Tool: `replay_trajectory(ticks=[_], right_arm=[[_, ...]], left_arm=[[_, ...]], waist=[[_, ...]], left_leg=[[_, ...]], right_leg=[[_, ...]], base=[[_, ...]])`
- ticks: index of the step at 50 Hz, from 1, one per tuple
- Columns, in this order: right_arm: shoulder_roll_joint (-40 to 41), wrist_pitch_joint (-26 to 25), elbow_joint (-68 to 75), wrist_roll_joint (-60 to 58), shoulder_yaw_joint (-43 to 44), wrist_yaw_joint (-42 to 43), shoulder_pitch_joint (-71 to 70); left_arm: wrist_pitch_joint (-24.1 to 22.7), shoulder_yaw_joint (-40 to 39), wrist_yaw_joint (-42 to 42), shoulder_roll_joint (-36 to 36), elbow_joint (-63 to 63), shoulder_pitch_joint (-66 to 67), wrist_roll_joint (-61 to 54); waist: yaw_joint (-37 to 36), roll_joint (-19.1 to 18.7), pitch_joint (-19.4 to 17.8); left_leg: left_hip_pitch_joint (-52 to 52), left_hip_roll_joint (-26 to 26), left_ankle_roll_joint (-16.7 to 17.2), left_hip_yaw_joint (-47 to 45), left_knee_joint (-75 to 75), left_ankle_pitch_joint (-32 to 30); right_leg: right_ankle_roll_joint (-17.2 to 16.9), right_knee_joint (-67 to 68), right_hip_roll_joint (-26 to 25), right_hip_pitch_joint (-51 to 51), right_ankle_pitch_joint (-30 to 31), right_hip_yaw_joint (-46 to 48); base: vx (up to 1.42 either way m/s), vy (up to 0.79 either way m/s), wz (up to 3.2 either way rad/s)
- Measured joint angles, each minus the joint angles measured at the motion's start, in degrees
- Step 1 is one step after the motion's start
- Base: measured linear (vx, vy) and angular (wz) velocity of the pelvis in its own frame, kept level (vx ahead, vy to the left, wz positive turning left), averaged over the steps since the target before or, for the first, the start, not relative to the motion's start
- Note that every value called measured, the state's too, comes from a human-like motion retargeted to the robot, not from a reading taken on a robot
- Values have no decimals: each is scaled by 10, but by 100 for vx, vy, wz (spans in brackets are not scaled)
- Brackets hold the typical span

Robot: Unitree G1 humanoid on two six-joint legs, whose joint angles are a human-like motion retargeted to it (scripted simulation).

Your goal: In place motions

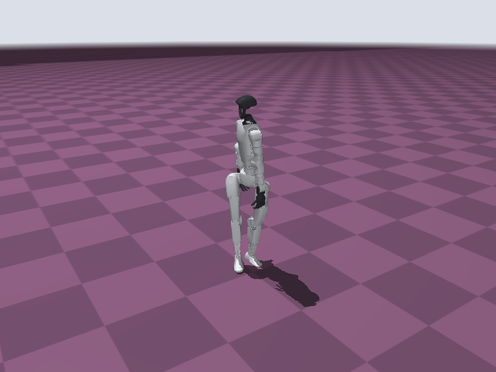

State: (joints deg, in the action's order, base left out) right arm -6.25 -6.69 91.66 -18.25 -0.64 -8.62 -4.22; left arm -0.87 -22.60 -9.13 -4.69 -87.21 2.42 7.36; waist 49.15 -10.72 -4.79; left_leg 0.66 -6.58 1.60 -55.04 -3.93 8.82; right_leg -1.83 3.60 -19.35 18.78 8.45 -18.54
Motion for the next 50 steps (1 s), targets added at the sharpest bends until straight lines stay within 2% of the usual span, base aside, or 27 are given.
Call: replay_trajectory(ticks=[11,20,27,32,36,43,50], right_arm=[[-18,6,-28,5,0,-11,7],[-50,9,-41,6,24,-7,29],[-60,16,-46,8,33,-6,55],[-52,20,-55,3,45,-11,71],[-42,24,-73,-12,55,-11,73],[-23,34,-105,-8,23,-7,50],[-7,46,-119,17,-2,-22,57]], left_arm=[[1,9,0,20,-8,15,11],[2,34,-5,16,2,17,22],[1,31,-10,-1,8,12,30],[0,19,-12,-18,6,20,24],[-1,14,-10,-29,-2,37,7],[-1,-15,2,-24,-27,64,2],[1,-8,12,-13,-50,53,2]], waist=[[-68,-4,11],[-189,7,42],[-294,42,61],[-395,89,80],[-460,114,74],[-454,109,87],[-447,109,101]], left_leg=[[-7,-3,-10,65,17,-7],[-1,14,-38,211,42,-21],[1,66,-57,333,46,-44],[-1,109,-61,365,44,-53],[-12,127,-63,384,46,-56],[-3,127,-67,410,46,-64],[6,126,-69,417,47,-66]], right_leg=[[36,-15,22,-44,-28,35],[49,-21,84,-114,-72,176],[55,-16,138,-163,-110,294],[57,-16,178,-179,-123,341],[60,-15,195,-198,-129,372],[58,-17,189,-205,-140,392],[58,-19,186,-203,-143,401]], base=[[16,-7,84],[33,1,159],[27,16,163],[14,14,113],[13,8,71],[5,3,40],[2,-1,5]])
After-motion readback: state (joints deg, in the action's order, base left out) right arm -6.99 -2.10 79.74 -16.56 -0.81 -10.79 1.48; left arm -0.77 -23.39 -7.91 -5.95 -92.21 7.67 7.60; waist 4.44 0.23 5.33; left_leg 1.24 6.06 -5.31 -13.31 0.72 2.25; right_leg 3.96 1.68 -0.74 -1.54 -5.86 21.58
